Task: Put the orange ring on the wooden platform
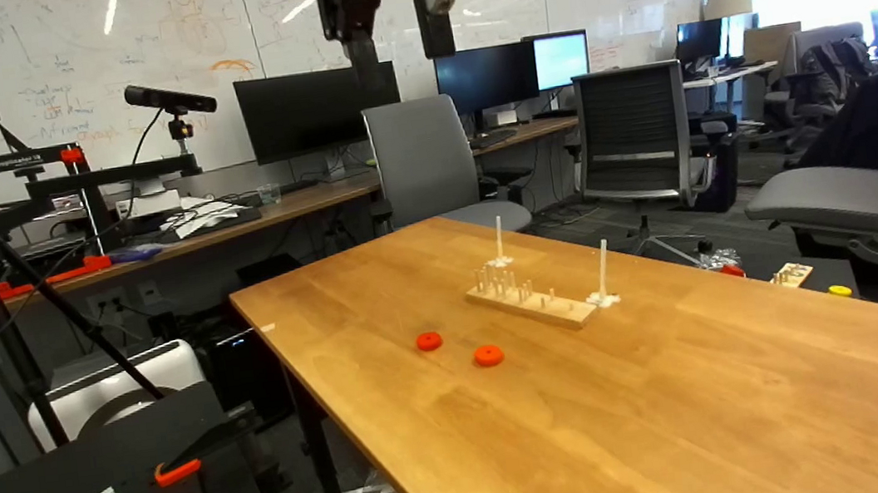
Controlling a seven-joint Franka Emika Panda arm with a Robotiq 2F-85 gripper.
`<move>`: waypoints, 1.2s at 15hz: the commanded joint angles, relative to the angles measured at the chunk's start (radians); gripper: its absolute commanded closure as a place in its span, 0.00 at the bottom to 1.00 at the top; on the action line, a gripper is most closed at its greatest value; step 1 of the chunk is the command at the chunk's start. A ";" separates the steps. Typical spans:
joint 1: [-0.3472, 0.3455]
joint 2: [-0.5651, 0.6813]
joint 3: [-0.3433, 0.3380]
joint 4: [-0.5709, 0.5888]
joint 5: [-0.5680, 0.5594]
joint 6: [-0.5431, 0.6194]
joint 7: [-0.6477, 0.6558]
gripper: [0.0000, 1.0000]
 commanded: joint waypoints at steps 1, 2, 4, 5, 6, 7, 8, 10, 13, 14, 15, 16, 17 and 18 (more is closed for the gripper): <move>-0.008 0.197 0.046 0.183 0.012 -0.078 0.109 0.00; -0.004 0.114 0.030 0.068 0.002 -0.012 0.068 0.00; -0.002 0.188 0.039 0.132 0.001 -0.029 0.093 0.00; -0.002 0.202 0.039 0.149 0.001 -0.036 0.095 0.00; -0.003 0.206 0.039 0.157 0.001 -0.040 0.096 0.00; 0.000 0.217 0.041 0.166 0.018 -0.036 0.111 0.00; 0.002 0.283 0.062 0.216 0.002 -0.069 0.155 0.00; 0.004 0.404 0.089 0.287 -0.010 -0.083 0.241 0.00; 0.015 0.581 0.104 0.391 -0.003 -0.106 0.339 0.00; 0.021 0.639 0.102 0.431 0.005 -0.117 0.354 0.00; 0.028 0.707 0.099 0.479 0.005 -0.145 0.372 0.00; 0.036 0.764 0.093 0.519 0.007 -0.155 0.392 0.00; 0.042 0.826 0.085 0.556 0.004 -0.159 0.414 0.00; 0.050 0.880 0.078 0.590 -0.002 -0.175 0.432 0.00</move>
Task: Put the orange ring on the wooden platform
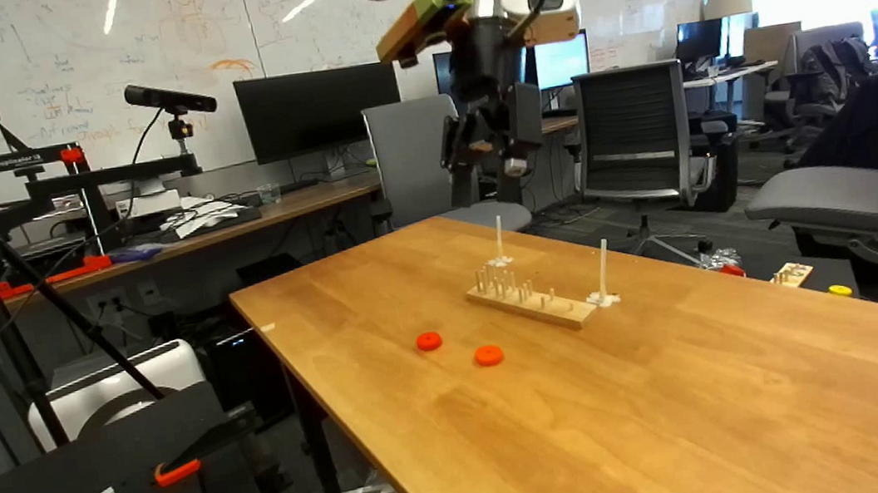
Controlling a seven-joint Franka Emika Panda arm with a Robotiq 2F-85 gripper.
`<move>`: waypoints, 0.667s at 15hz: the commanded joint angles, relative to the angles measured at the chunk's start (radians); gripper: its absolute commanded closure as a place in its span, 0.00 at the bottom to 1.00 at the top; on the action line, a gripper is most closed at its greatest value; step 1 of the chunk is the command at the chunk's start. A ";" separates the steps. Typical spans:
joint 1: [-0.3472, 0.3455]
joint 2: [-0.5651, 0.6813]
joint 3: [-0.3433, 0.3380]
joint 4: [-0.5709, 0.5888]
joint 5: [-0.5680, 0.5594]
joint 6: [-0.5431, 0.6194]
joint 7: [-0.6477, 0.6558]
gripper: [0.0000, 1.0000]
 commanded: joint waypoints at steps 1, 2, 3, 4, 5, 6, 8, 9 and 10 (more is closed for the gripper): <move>0.034 0.230 -0.031 0.185 -0.008 -0.066 0.087 0.00; 0.042 0.272 -0.040 0.210 -0.011 -0.071 0.101 0.00; 0.050 0.309 -0.049 0.222 -0.015 -0.067 0.110 0.00; 0.058 0.338 -0.054 0.233 -0.016 -0.067 0.113 0.00; 0.066 0.356 -0.057 0.232 -0.013 -0.056 0.110 0.00; 0.070 0.374 -0.059 0.228 -0.008 -0.040 0.101 0.00; 0.079 0.388 -0.057 0.193 -0.004 0.035 0.093 0.00; 0.088 0.395 -0.057 0.179 -0.007 0.070 0.096 0.00; 0.093 0.398 -0.057 0.165 -0.007 0.107 0.095 0.00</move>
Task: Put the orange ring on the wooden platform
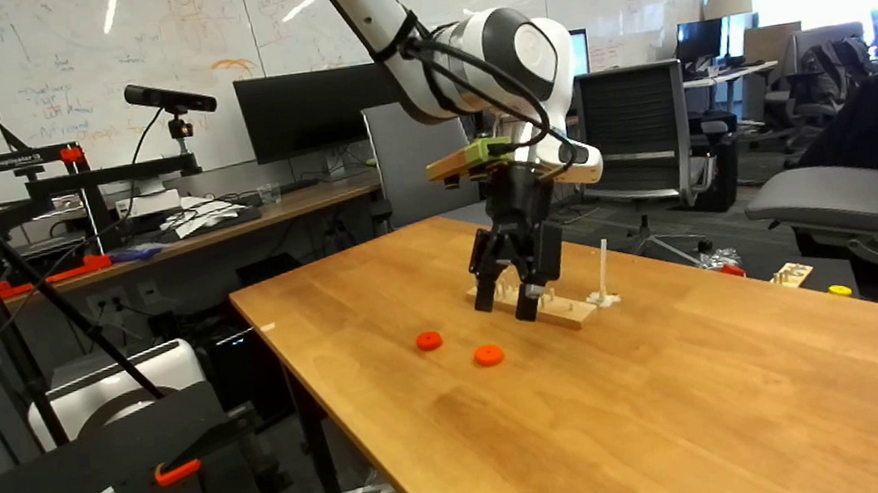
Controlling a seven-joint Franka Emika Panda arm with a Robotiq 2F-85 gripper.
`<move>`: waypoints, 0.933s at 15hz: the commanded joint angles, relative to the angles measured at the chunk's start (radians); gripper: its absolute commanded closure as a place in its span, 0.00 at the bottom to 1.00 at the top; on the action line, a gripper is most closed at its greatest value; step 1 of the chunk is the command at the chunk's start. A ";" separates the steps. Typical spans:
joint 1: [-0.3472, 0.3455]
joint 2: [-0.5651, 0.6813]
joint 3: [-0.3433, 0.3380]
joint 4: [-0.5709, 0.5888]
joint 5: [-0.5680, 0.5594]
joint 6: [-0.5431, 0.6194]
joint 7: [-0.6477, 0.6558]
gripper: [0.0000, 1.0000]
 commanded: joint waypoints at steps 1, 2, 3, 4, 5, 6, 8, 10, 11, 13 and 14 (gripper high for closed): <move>0.041 0.010 -0.019 -0.032 -0.009 0.100 0.009 0.00; 0.047 0.010 -0.021 -0.045 -0.011 0.133 0.009 0.00; 0.052 0.010 -0.022 -0.056 -0.014 0.154 0.005 0.00; 0.058 -0.004 -0.028 -0.074 -0.022 0.156 0.001 0.00; 0.051 0.027 -0.022 -0.033 0.008 0.127 -0.008 0.00; 0.055 0.027 -0.024 -0.040 0.006 0.136 -0.007 0.00; 0.058 0.027 -0.027 -0.045 0.005 0.139 -0.007 0.00; 0.057 0.026 -0.028 -0.046 0.004 0.139 -0.007 0.00; 0.053 0.031 -0.025 -0.046 0.014 0.152 -0.009 0.00; 0.040 0.046 -0.007 -0.051 0.077 0.205 -0.005 0.00; 0.033 0.048 0.004 -0.064 0.121 0.253 -0.006 0.00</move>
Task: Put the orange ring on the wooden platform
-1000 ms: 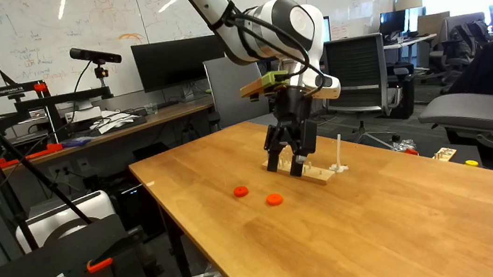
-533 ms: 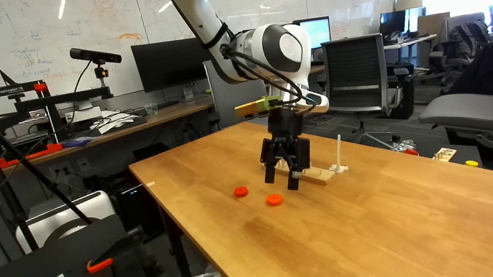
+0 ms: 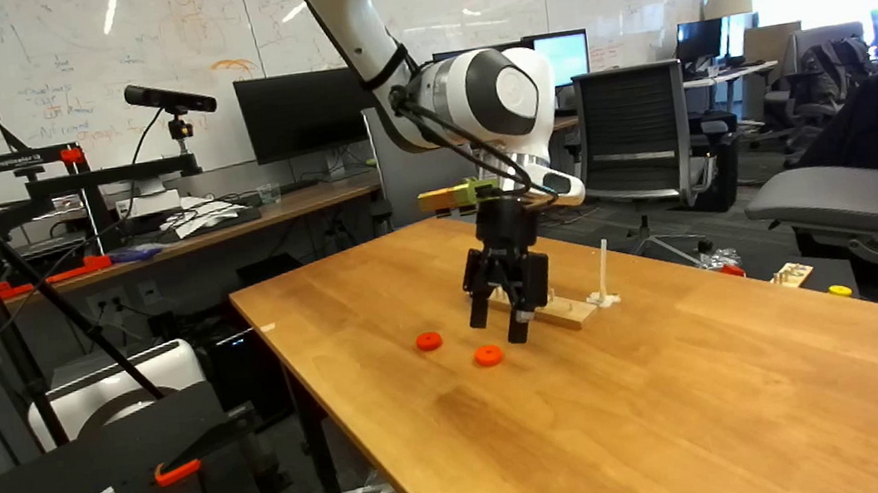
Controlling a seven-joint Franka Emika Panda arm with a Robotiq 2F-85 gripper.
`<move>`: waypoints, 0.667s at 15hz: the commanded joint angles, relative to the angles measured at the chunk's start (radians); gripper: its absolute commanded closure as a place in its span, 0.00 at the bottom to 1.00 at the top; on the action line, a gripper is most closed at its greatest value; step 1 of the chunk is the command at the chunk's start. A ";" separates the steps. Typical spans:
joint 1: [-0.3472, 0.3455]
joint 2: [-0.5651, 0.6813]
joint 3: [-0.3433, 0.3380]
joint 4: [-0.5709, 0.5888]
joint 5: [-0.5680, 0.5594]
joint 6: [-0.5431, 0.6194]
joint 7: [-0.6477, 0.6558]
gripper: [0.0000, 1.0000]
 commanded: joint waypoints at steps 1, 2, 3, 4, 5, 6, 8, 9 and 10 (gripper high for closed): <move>-0.016 0.015 0.028 -0.029 0.125 0.129 -0.017 0.00; -0.027 0.018 0.043 -0.042 0.179 0.177 -0.033 0.00; -0.034 0.021 0.055 -0.056 0.226 0.226 -0.045 0.00; -0.042 0.028 0.067 -0.067 0.274 0.276 -0.059 0.00; -0.041 0.037 0.073 -0.074 0.304 0.313 -0.068 0.00; -0.037 0.050 0.075 -0.077 0.326 0.351 -0.070 0.00; -0.029 0.069 0.074 -0.082 0.348 0.396 -0.068 0.00; -0.026 0.071 0.071 -0.087 0.351 0.405 -0.067 0.00; -0.022 0.070 0.066 -0.093 0.351 0.413 -0.061 0.00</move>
